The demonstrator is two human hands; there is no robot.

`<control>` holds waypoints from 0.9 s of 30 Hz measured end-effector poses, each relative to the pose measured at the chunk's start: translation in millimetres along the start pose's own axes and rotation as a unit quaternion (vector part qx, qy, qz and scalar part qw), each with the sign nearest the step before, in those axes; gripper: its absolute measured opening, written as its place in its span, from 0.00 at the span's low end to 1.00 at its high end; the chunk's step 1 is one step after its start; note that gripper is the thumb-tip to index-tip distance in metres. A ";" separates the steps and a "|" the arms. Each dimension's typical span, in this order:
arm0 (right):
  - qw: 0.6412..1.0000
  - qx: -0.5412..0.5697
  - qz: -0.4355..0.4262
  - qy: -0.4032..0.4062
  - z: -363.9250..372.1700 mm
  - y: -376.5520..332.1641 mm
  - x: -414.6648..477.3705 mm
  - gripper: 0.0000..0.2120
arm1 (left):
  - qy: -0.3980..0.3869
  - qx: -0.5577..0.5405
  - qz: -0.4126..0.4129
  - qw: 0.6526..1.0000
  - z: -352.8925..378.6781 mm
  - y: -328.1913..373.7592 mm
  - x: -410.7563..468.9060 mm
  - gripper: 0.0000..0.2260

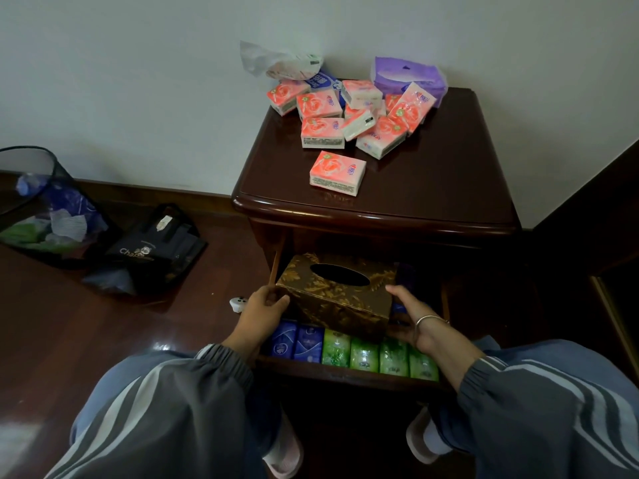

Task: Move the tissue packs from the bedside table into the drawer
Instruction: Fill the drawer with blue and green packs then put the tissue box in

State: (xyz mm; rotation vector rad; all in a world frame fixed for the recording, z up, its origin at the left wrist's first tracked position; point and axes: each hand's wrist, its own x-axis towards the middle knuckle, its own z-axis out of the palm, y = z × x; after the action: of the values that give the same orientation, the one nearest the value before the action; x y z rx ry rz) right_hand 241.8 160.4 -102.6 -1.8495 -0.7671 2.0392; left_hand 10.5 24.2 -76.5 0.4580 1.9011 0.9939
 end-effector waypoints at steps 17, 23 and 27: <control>0.967 -0.092 -0.236 0.033 8.6 17.7 -9.3 0.20 | -0.051 -0.026 0.034 0.998 6.3 -6.7 8.7 0.31; 0.956 -0.117 -0.267 -0.037 14.2 18.4 -9.6 0.19 | -0.037 0.010 0.047 0.998 2.9 -2.3 19.7 0.35; 0.952 -0.123 -0.275 -0.044 18.7 10.5 -3.9 0.19 | -0.042 0.012 0.045 0.998 7.6 1.0 28.5 0.35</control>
State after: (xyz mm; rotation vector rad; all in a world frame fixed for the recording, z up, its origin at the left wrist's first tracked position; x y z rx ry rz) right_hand 225.5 146.0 -104.5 -1.4335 -1.4315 1.7245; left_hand 2.2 46.8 -93.4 0.5945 1.8326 0.9944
